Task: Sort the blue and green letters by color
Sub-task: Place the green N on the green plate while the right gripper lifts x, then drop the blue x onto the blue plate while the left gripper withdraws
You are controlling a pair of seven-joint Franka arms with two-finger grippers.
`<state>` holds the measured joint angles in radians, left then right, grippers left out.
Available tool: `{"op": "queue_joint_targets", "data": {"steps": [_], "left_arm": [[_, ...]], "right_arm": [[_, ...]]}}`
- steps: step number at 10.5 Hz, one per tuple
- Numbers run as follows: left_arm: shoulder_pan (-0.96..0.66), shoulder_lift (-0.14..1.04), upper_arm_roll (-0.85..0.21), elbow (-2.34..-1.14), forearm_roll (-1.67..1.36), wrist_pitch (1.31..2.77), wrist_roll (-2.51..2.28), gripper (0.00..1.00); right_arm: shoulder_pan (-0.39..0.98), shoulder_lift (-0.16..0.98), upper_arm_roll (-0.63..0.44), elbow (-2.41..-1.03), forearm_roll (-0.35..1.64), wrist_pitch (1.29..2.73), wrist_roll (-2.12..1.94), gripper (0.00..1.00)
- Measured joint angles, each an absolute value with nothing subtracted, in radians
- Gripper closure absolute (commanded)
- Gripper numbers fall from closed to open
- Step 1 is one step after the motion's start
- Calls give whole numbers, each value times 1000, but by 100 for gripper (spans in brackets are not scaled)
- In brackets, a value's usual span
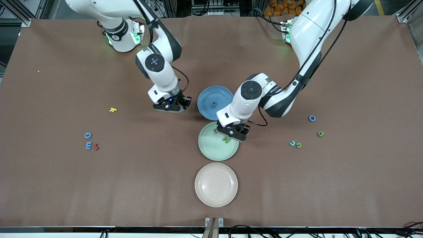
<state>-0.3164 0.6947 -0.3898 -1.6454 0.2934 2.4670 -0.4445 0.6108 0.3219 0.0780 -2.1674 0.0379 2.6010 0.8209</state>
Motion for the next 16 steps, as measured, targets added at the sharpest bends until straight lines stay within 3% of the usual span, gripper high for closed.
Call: {"op": "queue_joint_targets", "data": {"steps": [4, 5, 6, 10, 12, 16], "left_arm": [[-173, 650, -387, -1639, 294, 2342, -258, 0], [-123, 642, -388, -1644, 294, 2333, -166, 0], [-70, 635, -389, -1655, 294, 2330, -50, 0], [70, 630, -391, -1706, 294, 2329, 376, 0], [101, 630, -391, -1724, 294, 2329, 536, 0], [113, 630, -391, -1769, 374, 2329, 663, 8]], "right_arm": [[750, 373, 79, -2082, 38, 2600, 959, 74], [767, 396, 82, -2051, 38, 2600, 983, 26], [777, 420, 92, -2014, 38, 2600, 1013, 0], [782, 462, 111, -1956, 38, 2592, 1097, 0], [772, 460, 107, -1949, 38, 2517, 1084, 0], [628, 419, 100, -1953, 37, 2422, 905, 0]]}}
